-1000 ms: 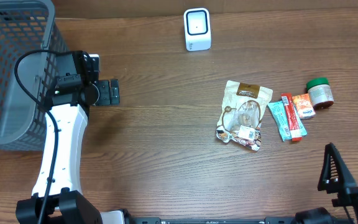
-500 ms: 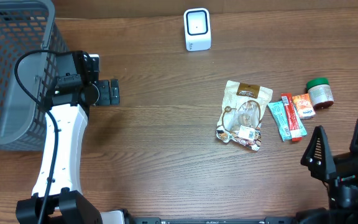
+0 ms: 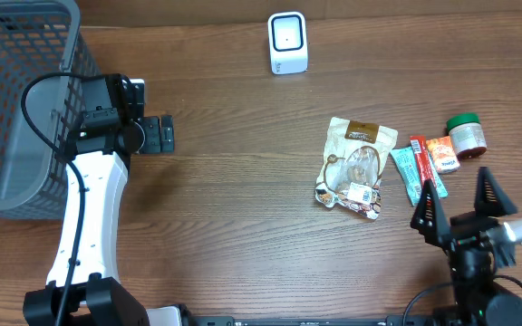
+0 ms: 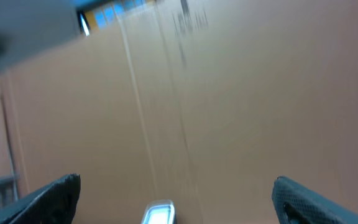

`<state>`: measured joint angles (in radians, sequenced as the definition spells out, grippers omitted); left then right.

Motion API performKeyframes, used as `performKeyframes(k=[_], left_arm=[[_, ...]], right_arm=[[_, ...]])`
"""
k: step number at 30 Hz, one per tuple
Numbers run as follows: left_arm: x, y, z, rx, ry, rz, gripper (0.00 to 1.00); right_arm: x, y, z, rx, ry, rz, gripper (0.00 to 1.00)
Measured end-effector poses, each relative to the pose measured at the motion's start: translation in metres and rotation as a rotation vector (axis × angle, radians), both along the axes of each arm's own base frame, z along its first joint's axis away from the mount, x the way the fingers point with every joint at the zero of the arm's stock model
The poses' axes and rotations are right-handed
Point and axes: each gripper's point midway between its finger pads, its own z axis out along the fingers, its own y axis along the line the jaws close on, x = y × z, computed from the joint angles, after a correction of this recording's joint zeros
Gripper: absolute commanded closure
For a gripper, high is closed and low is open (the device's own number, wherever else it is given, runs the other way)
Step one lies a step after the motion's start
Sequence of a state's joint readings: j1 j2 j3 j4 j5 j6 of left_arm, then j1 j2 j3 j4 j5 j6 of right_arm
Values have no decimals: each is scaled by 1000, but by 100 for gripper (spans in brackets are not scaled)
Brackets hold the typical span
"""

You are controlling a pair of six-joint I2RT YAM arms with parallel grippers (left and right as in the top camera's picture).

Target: Scan the item barcode

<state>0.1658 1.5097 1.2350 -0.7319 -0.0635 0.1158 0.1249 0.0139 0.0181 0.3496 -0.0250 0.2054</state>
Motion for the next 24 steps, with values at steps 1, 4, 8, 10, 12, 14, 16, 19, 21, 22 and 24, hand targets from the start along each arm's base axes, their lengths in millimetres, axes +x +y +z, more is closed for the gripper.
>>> performKeyframes(k=[1,4,8,10,12,14,16,19,21,22,24], left_arm=[[0,0,0,0,0,0,0],[0,0,0,0,0,0,0],[0,0,0,0,0,0,1],[0,0,0,0,0,0,0],[0,0,0,0,0,0,0],[0,0,0,0,0,0,0],[0,0,0,0,0,0,0],[0,0,0,0,0,0,0],[0,0,0,0,0,0,0],[0,0,0,0,0,0,0],[0,0,0,0,0,0,0]], right_arm=[[4,1,-10,-6,43,2,0],[15,3,-50,-28,211,5,0],[20,4,-98,-52,406,9,0],[20,4,-104,-56,430,11,0],[19,4,-103,-56,428,12,0],[19,4,-103,-56,428,12,0],[19,4,-103,-56,428,12,0],[20,4,-100,-60,413,10,0],[19,5,-96,-89,394,6,0],[19,6,-93,-118,375,4,0],[19,8,-89,-195,341,1,0]])
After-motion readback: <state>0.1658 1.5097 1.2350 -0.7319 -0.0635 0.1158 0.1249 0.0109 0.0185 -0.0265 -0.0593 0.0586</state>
